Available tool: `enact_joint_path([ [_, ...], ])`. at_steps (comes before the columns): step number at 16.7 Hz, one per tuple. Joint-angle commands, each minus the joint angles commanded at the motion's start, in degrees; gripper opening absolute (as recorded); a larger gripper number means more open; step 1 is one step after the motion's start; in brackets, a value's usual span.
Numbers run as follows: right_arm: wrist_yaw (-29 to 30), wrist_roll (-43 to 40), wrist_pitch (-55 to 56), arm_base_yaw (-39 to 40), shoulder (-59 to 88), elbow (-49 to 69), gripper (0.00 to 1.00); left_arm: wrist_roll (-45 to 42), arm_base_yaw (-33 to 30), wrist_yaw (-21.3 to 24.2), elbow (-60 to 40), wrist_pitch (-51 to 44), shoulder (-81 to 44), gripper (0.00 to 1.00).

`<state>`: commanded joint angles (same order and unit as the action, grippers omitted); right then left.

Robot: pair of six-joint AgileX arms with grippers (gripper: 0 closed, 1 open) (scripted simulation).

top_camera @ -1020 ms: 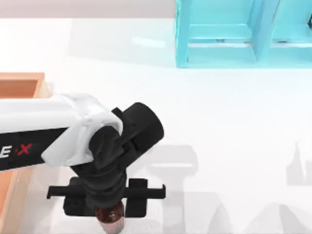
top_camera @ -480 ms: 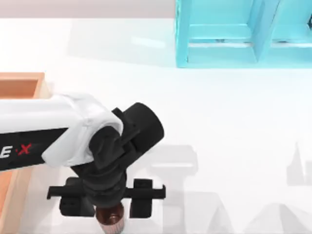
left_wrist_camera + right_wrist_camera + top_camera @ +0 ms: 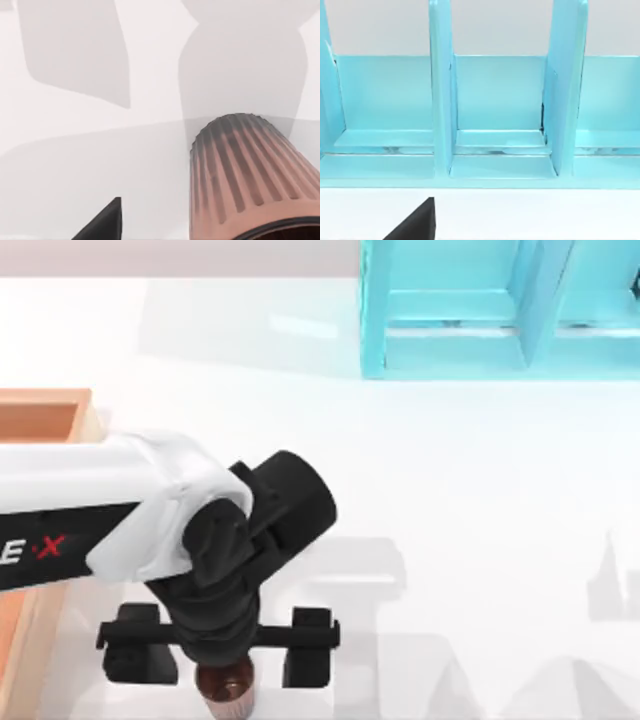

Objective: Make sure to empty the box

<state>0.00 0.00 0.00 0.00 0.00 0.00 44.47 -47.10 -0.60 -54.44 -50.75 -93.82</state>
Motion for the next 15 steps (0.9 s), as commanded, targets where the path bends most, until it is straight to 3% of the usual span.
enact_joint_path([
  [5,0.0,0.0,0.0,0.0,0.0,0.0,1.00,0.2,-0.1,0.0,-2.1,-2.3,0.3,1.00],
  [11,0.0,0.0,0.0,0.0,0.0,0.0,1.00,0.4,-0.3,0.0,-14.1,-19.0,3.9,1.00],
  [15,0.0,0.0,0.0,0.0,0.0,0.0,1.00,0.3,-0.2,0.0,-18.0,-23.4,5.4,1.00],
])
